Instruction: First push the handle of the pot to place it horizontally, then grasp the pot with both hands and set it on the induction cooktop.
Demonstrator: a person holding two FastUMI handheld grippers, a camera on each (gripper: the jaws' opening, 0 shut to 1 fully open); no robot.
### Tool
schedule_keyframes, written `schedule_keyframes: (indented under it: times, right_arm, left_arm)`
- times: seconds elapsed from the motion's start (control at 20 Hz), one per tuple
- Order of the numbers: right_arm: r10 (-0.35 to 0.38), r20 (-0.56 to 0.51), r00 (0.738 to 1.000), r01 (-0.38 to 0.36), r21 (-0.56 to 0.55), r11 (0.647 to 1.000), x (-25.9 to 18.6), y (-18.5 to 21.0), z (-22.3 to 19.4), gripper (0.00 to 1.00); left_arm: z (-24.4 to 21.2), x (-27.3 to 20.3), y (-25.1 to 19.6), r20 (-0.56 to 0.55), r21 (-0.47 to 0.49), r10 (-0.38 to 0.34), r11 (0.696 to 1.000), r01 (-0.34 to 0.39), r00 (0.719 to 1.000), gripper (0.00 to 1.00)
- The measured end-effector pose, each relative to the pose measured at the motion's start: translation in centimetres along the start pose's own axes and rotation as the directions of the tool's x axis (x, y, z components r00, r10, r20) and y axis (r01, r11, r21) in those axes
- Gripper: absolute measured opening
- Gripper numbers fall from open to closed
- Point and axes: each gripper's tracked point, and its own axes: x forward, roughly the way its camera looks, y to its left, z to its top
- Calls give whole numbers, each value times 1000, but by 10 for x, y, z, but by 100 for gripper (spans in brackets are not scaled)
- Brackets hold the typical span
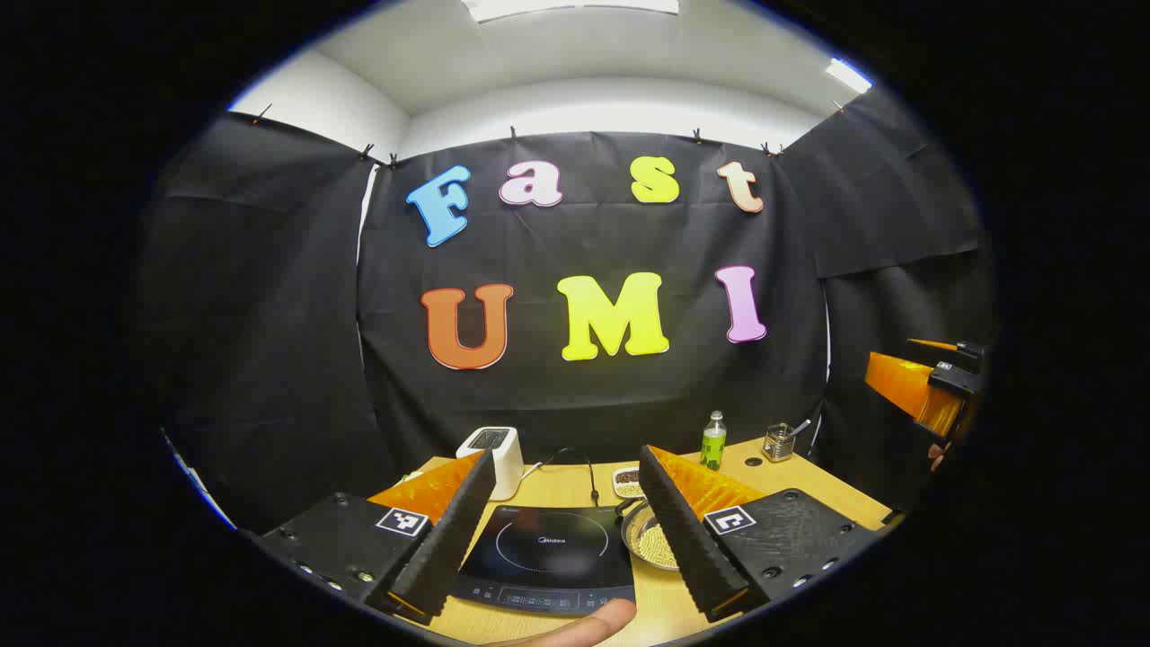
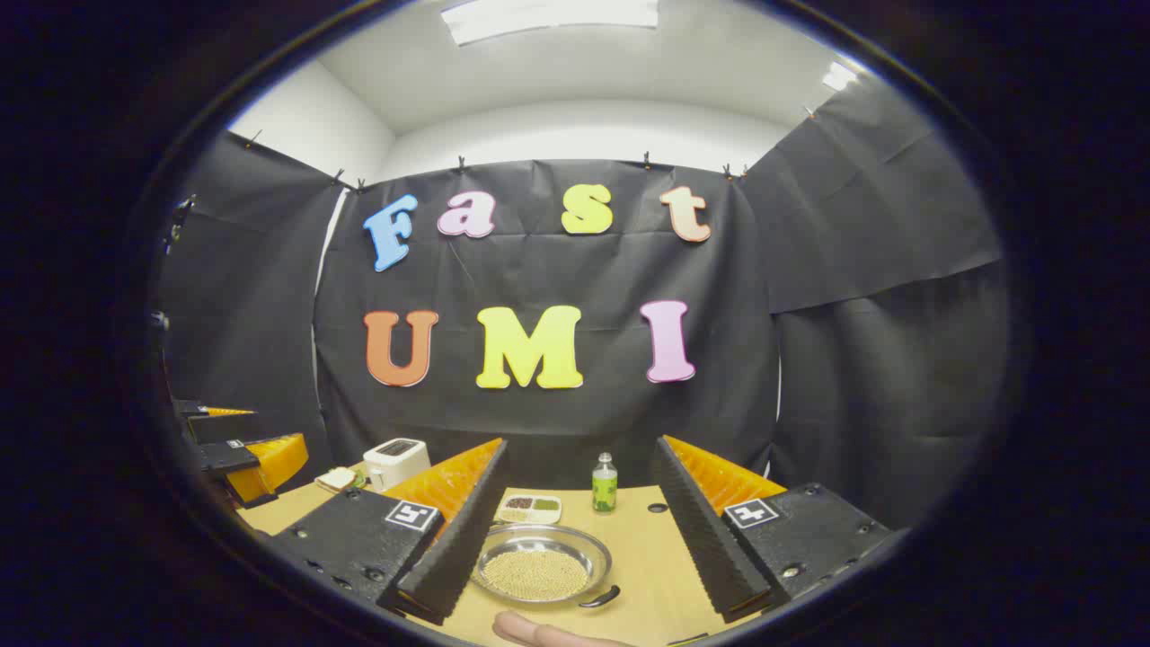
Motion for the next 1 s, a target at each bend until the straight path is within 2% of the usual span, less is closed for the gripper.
schedule_keyframes:
  times: [0.55,1.0]
  right_arm:
    - [-22,-3,1000,22,-11,1000,3,-25,-4,96]
    - [-14,8,1000,14,-32,999,6,-33,-6,96]
  left_arm:
    - [-2,1,-8,16,-5,-25,1000,25,1000,96]
    - [-5,2,-6,30,-4,-31,1000,31,999,96]
